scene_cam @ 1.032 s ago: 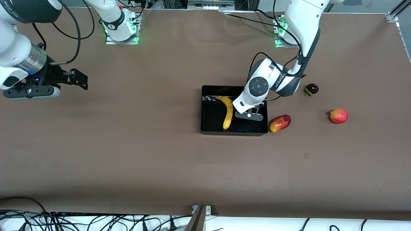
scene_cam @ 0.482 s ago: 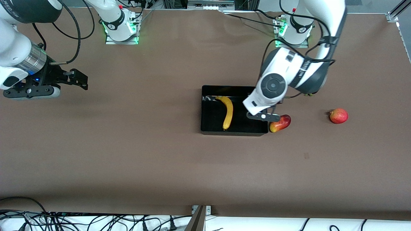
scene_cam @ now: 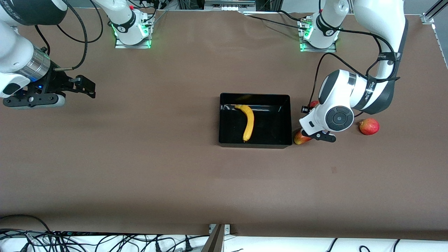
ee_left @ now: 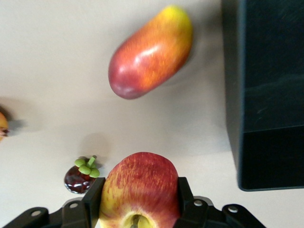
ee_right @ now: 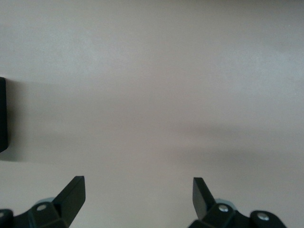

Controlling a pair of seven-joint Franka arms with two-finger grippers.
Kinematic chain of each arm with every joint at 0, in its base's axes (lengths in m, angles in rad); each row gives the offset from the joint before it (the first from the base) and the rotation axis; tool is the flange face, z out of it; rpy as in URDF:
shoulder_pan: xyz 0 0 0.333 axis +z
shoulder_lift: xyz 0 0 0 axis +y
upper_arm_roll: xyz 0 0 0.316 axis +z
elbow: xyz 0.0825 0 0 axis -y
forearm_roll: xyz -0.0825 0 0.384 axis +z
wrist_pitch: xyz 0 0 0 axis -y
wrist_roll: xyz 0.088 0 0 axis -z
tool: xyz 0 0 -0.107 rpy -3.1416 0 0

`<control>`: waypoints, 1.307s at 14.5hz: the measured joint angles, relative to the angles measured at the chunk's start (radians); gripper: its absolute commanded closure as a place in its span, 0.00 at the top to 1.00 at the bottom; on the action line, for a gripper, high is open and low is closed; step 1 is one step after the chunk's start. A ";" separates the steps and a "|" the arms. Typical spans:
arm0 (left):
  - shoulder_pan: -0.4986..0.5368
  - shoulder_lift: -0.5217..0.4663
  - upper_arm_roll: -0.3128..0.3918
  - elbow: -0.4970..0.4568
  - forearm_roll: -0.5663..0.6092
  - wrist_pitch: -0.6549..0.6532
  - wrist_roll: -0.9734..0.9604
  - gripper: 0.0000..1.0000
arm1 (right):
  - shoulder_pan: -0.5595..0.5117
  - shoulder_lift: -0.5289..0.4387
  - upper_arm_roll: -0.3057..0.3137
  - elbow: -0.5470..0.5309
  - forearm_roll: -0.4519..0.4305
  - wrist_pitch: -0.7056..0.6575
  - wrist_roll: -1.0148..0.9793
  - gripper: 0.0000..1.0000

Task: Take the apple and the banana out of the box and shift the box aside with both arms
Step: 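Grasp the red apple in the box and lift it out with the left gripper, then place the red apple on the table beside the mangosteen with the left gripper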

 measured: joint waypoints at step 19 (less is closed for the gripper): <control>0.018 -0.139 -0.084 -0.106 -0.093 0.170 -0.053 1.00 | 0.000 0.000 0.000 0.000 0.000 -0.003 0.000 1.00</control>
